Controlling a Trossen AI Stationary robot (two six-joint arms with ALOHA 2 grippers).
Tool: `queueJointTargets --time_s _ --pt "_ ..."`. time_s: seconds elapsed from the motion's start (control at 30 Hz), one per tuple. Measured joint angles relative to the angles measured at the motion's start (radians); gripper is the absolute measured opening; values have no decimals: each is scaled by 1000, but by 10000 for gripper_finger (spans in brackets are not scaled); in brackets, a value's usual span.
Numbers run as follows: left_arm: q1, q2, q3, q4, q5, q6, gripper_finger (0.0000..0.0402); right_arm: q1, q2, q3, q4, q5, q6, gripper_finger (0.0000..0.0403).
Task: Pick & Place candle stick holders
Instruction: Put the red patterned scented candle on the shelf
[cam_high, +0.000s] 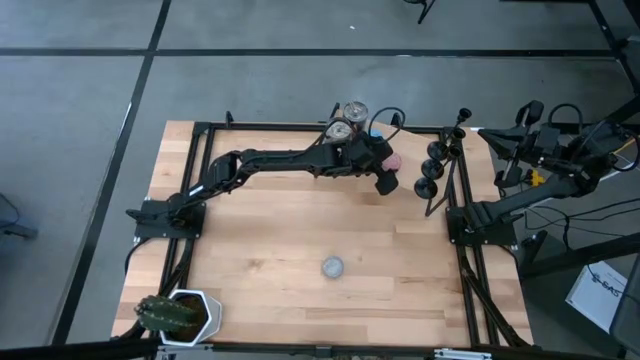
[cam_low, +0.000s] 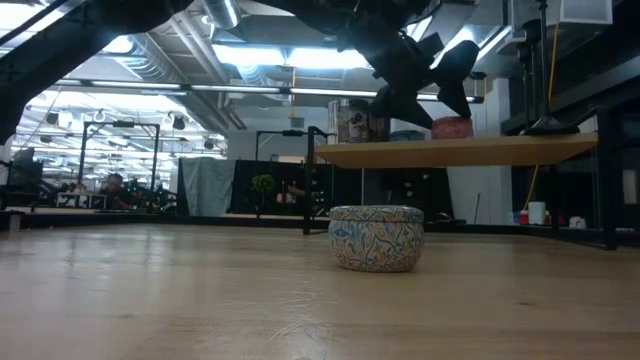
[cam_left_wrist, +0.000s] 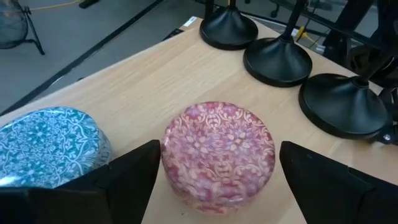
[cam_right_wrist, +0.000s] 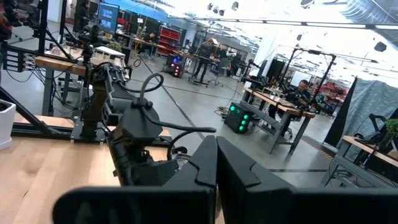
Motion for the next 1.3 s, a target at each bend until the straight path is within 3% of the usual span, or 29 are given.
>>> queueJointTargets --time_s 0.23,0.37,0.47,0.6,0.7,1.03,1.3 --pt "0 0 0 10 -16 15 343 0 0 0 0 0 0 5" --pt "-16 0 0 116 -36 112 346 0 0 0 0 0 0 5" --pt "-54 0 0 201 -34 220 341 0 0 0 0 0 0 5" --pt "-100 -1 0 182 -85 261 320 0 0 0 0 0 0 5" --pt "-113 -1 0 132 -118 256 281 0 0 0 0 0 0 5" --pt "-116 39 0 86 -81 185 93 0 0 0 0 0 0 5" --pt "-79 60 0 95 -156 137 5 0 0 0 0 0 0 5"
